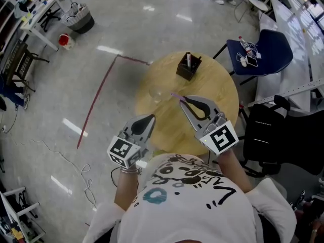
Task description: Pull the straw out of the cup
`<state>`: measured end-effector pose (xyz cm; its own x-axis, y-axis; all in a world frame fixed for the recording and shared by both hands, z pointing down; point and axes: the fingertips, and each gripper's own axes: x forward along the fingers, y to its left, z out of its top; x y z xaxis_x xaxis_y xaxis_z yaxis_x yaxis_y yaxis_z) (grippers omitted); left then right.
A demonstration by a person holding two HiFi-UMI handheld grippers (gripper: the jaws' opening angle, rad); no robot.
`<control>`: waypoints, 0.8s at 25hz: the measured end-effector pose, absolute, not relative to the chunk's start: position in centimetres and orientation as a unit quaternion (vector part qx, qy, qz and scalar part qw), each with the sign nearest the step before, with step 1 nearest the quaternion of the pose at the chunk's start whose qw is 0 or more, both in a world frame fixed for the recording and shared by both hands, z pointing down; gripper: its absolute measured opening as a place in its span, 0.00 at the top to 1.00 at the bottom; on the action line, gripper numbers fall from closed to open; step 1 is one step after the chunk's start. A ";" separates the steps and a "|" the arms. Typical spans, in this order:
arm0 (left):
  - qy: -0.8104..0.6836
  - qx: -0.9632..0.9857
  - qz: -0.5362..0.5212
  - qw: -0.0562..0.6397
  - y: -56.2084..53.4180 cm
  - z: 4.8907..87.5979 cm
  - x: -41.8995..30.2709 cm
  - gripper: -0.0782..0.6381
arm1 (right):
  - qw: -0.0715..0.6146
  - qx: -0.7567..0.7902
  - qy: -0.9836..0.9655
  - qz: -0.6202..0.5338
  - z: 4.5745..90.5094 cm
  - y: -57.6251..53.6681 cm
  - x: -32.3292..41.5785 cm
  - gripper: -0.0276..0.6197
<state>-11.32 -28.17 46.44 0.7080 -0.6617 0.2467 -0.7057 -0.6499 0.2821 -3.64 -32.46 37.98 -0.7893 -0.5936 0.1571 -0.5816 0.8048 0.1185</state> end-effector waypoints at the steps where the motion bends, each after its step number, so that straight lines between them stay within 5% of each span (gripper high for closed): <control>1: -0.375 0.907 0.060 0.180 -27.8 46.3 -10.8 0.87 | 0.095 0.314 -0.944 -0.030 38.2 -32.0 -3.0 0.89; 20: -0.321 0.937 0.055 0.129 -24.4 42.7 -2.4 0.87 | 0.126 0.389 -0.913 0.007 40.7 -25.8 8.2 0.89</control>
<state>-2.42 -24.40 42.68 0.7881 -0.5868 0.1860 -0.6152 -0.7607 0.2071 8.22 -25.80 40.66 -0.6661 -0.7074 0.2362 -0.7110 0.6980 0.0855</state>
